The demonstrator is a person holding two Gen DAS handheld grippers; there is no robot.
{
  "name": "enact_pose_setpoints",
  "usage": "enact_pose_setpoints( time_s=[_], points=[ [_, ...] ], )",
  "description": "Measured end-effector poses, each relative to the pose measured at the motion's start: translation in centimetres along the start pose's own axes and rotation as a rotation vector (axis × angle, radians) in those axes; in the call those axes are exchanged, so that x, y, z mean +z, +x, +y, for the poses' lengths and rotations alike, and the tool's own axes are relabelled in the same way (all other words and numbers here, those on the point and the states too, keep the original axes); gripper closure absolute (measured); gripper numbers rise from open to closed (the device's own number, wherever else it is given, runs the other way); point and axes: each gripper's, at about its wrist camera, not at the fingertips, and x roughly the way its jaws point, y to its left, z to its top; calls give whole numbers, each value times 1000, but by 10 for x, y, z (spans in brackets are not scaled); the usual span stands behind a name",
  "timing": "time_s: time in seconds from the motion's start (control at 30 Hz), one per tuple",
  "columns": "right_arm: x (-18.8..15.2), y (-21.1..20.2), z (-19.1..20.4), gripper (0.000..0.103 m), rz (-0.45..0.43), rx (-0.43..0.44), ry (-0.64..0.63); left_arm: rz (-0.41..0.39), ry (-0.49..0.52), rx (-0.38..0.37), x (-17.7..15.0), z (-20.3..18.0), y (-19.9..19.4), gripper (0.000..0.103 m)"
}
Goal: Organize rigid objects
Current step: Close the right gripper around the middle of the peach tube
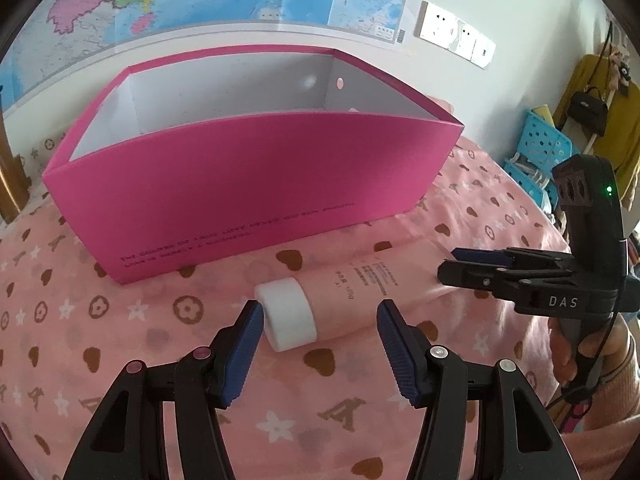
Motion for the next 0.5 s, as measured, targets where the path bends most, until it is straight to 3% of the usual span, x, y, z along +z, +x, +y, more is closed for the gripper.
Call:
enact_pose_setpoints(
  time_s=[0.5],
  points=[
    [0, 0, 4, 48, 1, 6, -9, -2, -31, -7, -4, 0, -6, 44]
  ],
)
